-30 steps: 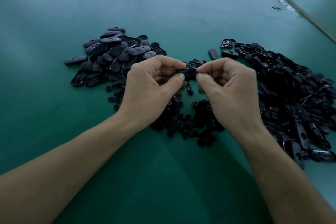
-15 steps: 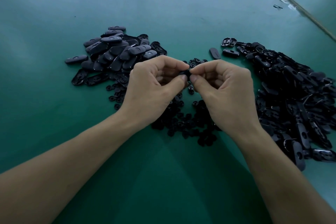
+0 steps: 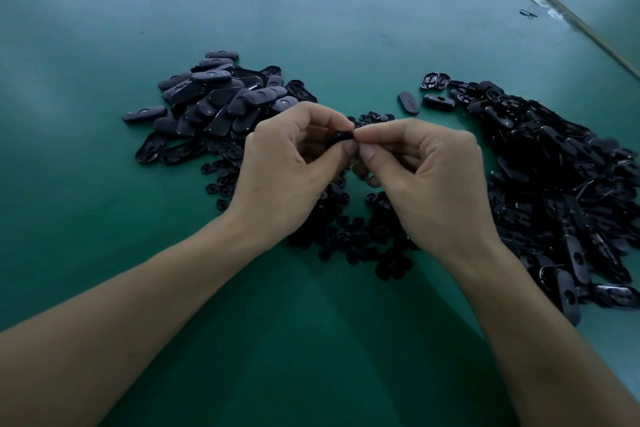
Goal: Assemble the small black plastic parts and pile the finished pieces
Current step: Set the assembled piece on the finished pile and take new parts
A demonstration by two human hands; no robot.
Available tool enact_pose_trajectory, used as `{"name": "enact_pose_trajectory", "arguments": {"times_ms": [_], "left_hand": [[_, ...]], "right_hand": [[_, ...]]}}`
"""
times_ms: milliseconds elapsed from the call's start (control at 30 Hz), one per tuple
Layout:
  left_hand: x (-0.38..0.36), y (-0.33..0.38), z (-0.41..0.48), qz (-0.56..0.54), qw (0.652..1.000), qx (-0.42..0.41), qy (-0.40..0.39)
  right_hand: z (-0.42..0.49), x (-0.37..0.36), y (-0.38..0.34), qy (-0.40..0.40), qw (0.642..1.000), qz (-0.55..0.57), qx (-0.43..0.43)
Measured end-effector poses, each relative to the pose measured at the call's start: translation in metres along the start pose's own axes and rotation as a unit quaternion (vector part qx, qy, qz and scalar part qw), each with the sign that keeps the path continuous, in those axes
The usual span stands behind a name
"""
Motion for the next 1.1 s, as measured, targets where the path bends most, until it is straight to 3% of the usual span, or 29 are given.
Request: {"name": "enact_pose_trajectory", "arguments": {"times_ms": [200,433,1100], "left_hand": [[-0.001,-0.001,0.0,0.003,1.0,0.003,-0.017],[-0.003,-0.001,-0.002,-0.021,0.999,0.012,-0.044],[-0.001,-0.001,0.0,-0.014,1.0,0.005,-0.024]], "right_hand": [[-0.001,0.007,0.005,0.011,1.0,-0.023,0.0],[0.002,0.011,0.01,-0.018,0.999,0.03,-0.027],[0.004,0.009,0.012,0.0,0.998,-0.012,-0.057]]}}
Point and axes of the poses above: each hand's wrist, its own z-axis towards the middle knuckle, its own x-axis out of the back of the hand, y = z × x, the point moved 3 cm from there along z, towards the middle knuckle, and after that the axes turned 6 degrees about z, right-handed, at the moved point
